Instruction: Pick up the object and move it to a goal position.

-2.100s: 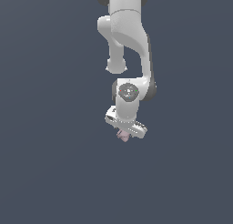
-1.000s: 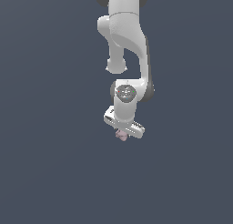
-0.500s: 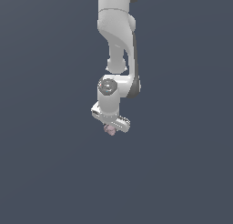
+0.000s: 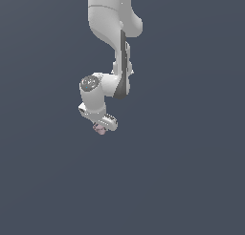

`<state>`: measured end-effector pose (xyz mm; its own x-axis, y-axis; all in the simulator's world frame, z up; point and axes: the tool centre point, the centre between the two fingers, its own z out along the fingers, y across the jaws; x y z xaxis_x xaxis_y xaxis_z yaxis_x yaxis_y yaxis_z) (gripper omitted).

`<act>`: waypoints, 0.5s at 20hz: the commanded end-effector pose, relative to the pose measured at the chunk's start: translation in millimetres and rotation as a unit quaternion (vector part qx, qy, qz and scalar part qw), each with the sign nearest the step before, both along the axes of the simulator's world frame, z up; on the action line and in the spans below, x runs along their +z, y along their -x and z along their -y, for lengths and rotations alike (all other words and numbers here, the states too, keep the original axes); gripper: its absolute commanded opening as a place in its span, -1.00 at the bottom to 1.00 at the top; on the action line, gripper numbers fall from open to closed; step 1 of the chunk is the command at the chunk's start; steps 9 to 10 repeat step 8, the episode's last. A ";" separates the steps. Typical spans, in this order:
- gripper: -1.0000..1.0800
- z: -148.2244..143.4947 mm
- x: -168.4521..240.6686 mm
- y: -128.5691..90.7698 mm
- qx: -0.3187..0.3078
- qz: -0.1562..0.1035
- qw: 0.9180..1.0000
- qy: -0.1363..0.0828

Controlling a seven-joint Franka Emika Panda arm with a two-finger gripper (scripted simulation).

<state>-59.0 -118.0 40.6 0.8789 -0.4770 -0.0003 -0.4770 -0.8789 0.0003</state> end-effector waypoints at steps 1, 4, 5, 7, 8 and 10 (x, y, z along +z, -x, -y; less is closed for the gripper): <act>-1.00 14.2 0.1 6.7 0.001 0.000 1.000 0.000; -1.00 25.1 0.1 11.4 0.001 0.000 1.000 0.000; -1.00 27.5 0.1 12.3 0.001 0.000 1.000 0.000; -1.00 30.1 0.1 13.4 0.001 0.000 1.000 0.000; -1.00 30.4 0.1 13.5 0.001 0.000 1.000 0.000; -1.00 30.4 0.1 13.5 0.001 0.000 1.000 0.000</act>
